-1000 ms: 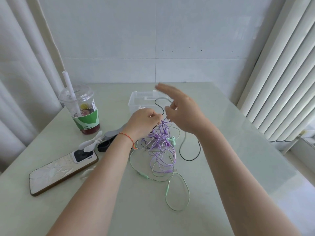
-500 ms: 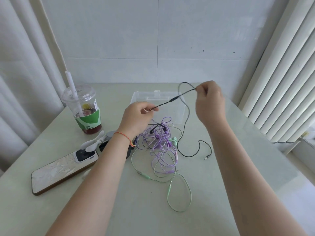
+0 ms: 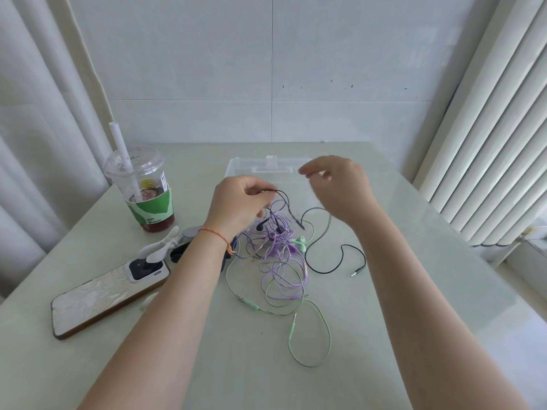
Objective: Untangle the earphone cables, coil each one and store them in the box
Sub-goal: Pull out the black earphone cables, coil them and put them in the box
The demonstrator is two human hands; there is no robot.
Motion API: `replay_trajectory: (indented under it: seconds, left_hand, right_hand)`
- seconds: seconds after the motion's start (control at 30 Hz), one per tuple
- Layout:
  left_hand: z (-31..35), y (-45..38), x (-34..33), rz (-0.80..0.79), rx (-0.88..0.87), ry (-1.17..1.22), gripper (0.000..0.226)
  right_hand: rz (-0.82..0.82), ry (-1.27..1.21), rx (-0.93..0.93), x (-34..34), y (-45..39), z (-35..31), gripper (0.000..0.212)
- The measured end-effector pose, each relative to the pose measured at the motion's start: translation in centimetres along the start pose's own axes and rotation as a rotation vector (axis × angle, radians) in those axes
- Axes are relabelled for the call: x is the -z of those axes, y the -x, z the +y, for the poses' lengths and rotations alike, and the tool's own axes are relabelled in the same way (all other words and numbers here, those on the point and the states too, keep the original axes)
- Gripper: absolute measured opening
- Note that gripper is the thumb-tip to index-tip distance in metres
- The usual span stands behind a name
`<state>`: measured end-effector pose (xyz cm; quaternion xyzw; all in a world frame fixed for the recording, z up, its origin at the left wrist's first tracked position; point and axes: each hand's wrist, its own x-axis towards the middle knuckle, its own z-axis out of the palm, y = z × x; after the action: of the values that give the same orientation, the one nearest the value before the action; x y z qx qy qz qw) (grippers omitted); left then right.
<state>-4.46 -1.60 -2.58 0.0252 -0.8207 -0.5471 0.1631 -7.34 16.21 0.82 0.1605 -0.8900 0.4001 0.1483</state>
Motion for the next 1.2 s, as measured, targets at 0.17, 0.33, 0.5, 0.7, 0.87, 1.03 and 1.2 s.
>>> replay_trajectory:
  seconds: [0.17,0.33,0.5,0.7,0.87,1.03,1.2]
  left_hand:
    - [1.8,0.5,-0.4,-0.014,-0.09,0.198,0.011]
    - [1.3,-0.2,0.1,0.003,-0.065,0.172,0.033]
    - [-1.5,-0.7,0.3,-0.08,0.125,-0.149,0.019]
    - [0.3,-0.1,0.5,0.115,0.063,-0.02,0.03]
    - [2.4,0.4,-0.1,-0.215,-0.062,0.29,0.03]
    - [1.6,0.7,0.0,-0.233,-0.034,0.176,0.03]
    - [0.8,0.0,0.6,-0.047,-0.023,0.131,0.018]
  right_hand:
    - [-0.393,0.033,0.057,-1.0,0.9,-0.9,0.01]
    - [-0.282,-0.109,-0.061,-0.2,0.6,-1.1,0.023]
    - [-0.168,-0.464,-0.077,0.6,0.9,-1.8,0.024]
    - [-0.155,-0.498,-0.056,1.4,0.8,-1.8,0.02]
    - [-0.313,-0.387,-0.053,1.3,1.2,-2.0,0.025]
    - [0.021,-0.644,-0.131,1.6,0.5,-1.7,0.027]
    - [0.287,-0.662,-0.188,1.4,0.4,-1.4,0.023]
